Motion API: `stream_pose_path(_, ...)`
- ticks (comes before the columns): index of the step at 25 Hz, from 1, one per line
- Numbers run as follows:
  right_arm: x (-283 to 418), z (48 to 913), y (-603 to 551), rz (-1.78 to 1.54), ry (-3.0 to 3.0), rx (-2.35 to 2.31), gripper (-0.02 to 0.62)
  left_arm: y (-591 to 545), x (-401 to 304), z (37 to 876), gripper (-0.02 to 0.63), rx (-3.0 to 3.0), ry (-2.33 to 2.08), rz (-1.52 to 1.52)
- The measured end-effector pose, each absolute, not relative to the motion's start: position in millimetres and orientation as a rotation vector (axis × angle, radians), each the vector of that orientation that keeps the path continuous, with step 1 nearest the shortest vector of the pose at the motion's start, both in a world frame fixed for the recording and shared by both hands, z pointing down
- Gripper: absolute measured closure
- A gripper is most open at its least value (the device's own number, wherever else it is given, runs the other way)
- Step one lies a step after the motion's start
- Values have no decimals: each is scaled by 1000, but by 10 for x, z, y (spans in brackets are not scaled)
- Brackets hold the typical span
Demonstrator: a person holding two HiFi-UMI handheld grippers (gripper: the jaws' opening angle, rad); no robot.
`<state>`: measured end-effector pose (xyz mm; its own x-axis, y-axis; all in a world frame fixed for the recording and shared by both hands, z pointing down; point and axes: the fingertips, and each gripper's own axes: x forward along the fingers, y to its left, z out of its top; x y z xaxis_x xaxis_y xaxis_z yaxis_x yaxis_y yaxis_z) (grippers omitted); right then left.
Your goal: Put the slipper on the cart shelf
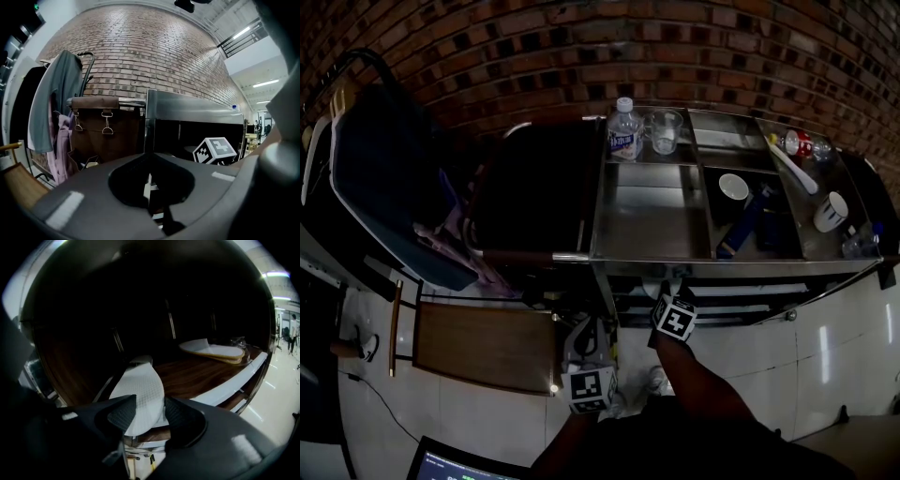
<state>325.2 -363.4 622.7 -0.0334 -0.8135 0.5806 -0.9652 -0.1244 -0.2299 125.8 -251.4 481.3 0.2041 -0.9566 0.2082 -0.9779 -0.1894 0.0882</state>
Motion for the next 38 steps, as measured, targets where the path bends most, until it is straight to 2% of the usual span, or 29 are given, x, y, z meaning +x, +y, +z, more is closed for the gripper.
stream_pose_path(4,3264,6016,-3604,828,-1992,1976,394,-2461,1284,4801,591,2292,-1824,151)
stream_pose_path(8,3273,5593,-3397,523,-2138,1922,351,-2426,1339,4749,591,2318,-1798,139)
stream_pose_path(12,3204,5154,-3029,277,-2251,1816,351,-2423,1442,4685,591,2359,-1762,115)
stream_pose_path(16,3086,4795,-2664,122,-2324,1765,402,-2372,1577,4610,591,2412,-1715,94)
stream_pose_path(22,2972,4487,-2206,30,-2369,1755,593,-2176,1725,4541,591,2498,-1658,98)
stream_pose_path(38,2704,4392,-1620,-34,-2417,1751,594,-1665,1567,4458,591,2563,-1639,68)
